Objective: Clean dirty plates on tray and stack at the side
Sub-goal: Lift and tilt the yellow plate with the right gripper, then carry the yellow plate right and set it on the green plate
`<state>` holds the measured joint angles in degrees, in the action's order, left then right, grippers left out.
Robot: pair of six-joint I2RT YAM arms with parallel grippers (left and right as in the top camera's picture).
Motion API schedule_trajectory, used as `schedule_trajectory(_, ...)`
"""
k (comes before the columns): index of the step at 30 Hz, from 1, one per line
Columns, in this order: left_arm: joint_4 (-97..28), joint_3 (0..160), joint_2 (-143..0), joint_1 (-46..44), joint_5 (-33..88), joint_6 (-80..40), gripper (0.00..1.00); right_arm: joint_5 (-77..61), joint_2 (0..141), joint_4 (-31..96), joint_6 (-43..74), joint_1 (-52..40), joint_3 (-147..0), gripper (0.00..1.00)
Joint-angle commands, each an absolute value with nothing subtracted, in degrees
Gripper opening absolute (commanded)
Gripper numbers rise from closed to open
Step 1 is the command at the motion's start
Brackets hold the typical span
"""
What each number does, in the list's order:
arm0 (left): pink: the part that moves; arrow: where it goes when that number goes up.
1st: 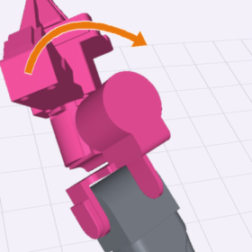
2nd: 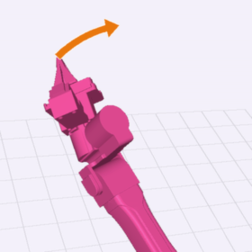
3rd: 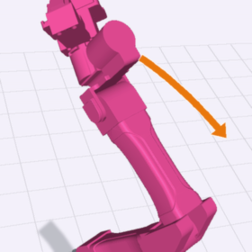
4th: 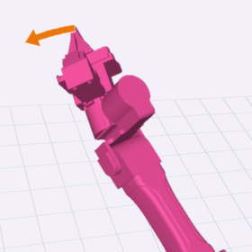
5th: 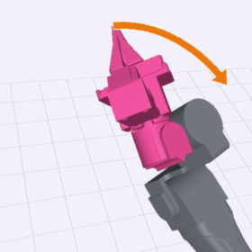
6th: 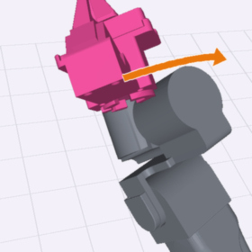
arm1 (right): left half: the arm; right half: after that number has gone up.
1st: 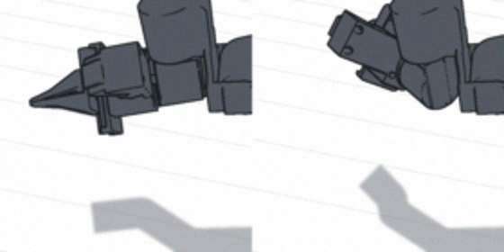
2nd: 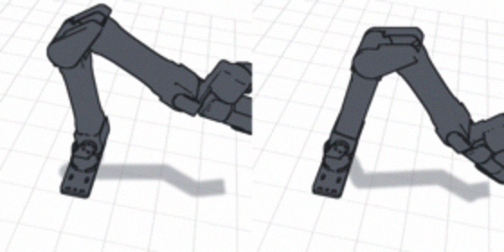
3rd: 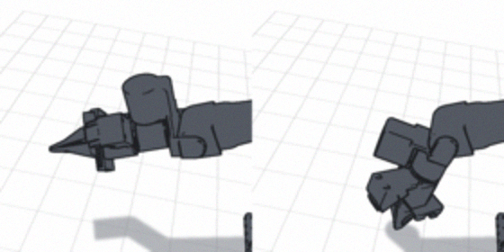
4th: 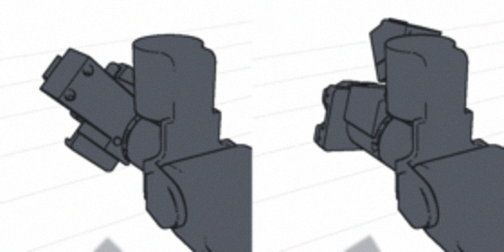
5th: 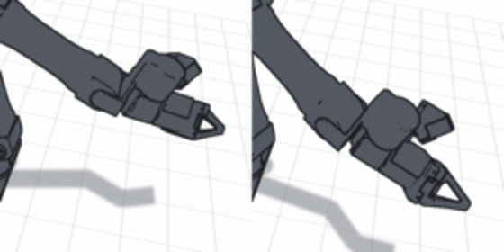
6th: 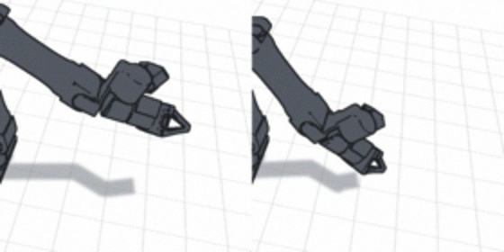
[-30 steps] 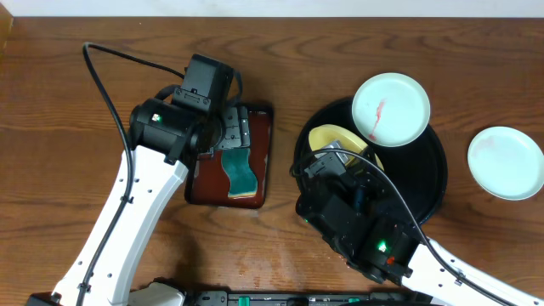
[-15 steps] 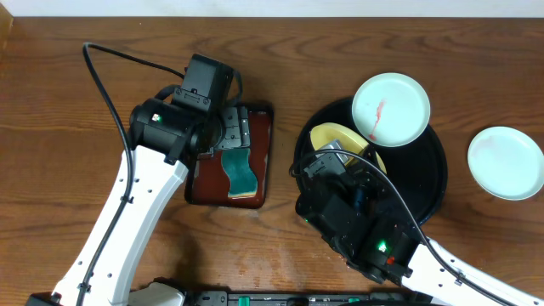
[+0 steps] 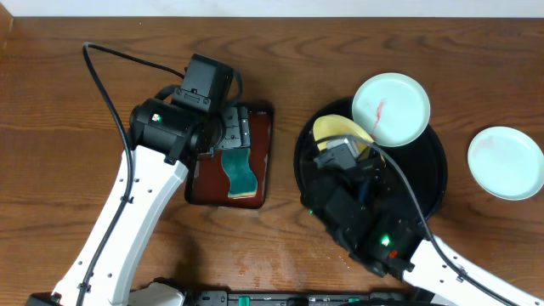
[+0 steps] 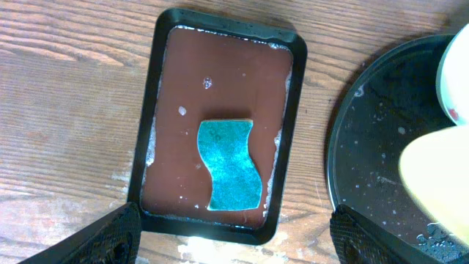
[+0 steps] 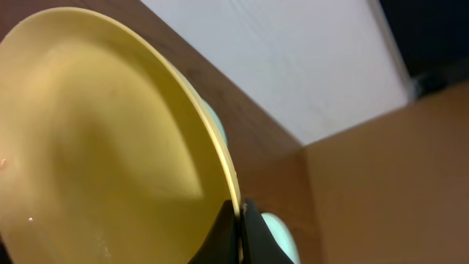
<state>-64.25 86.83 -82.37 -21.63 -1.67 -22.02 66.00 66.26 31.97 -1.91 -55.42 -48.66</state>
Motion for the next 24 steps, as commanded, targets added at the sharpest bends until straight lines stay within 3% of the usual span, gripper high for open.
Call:
schedule_trajectory(1, -64.4, 87.3, -82.4, -21.6, -1.9, -21.5, 0.83, 41.8, 66.1, 33.8, 17.2, -46.4, -49.0, 0.01)
schedule_trajectory(4, -64.4, 87.3, -82.4, -21.5, -1.9, -21.5, 0.83, 22.7, 65.9, 35.7, 25.5, -35.5, -49.1, 0.01)
schedule_trajectory(11, -64.4, 87.3, -82.4, -21.5, -2.0, -21.5, 0.83, -5.6, 64.3, 36.1, 23.5, -6.6, -49.1, 0.01)
schedule_trajectory(17, -64.4, 87.3, -82.4, -21.6, -1.9, -21.5, 0.83, -7.4, 66.0, 35.2, 23.6, 18.4, -49.1, 0.01)
schedule_trajectory(24, -64.4, 87.3, -82.4, -21.5, -1.9, -21.5, 0.83, -6.4, 72.2, 27.4, 26.3, 38.9, -49.1, 0.01)
